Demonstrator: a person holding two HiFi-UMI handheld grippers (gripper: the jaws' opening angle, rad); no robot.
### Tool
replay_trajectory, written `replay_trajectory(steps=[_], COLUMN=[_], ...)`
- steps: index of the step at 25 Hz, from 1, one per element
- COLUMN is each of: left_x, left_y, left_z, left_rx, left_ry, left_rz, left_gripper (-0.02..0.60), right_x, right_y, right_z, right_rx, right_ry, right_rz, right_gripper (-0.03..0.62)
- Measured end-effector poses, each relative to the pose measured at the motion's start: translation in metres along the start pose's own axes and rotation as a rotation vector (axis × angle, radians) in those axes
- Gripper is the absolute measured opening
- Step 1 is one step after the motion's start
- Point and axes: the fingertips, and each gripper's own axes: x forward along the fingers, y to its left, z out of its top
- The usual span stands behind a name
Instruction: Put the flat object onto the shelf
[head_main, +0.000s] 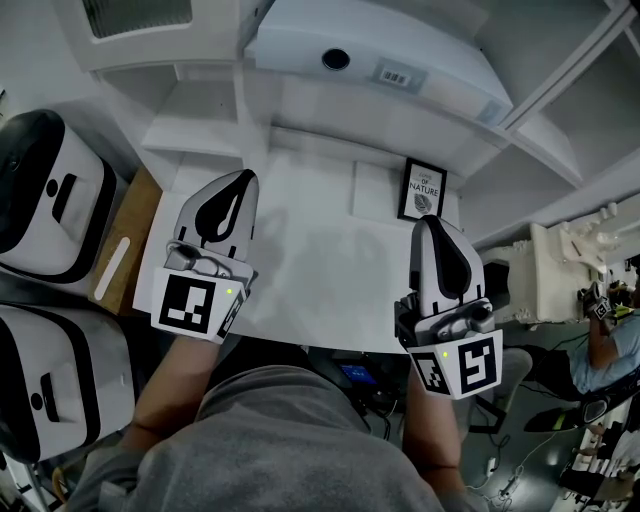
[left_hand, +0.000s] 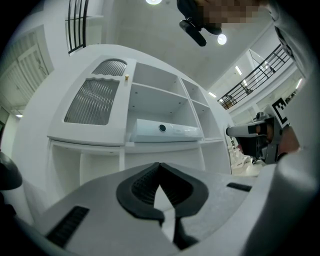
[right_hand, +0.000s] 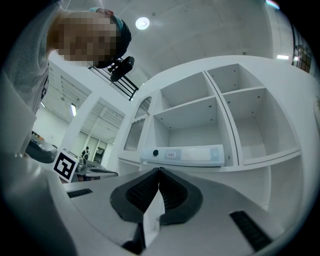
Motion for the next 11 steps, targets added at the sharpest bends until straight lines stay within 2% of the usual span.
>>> replay_trajectory(steps=[11], left_x=[0.0007], left_y=[0.0034], left_z=[0.0004], left_rx=[-0.003], left_ry=[0.0], left_rz=[0.003], left_gripper=[0.006], right_x=[0.0034], right_y=[0.0006], right_z=[0.0], right_rx=[0.009], right_ry=[-0.001], right_rz=[-0.001], right_gripper=[0.028])
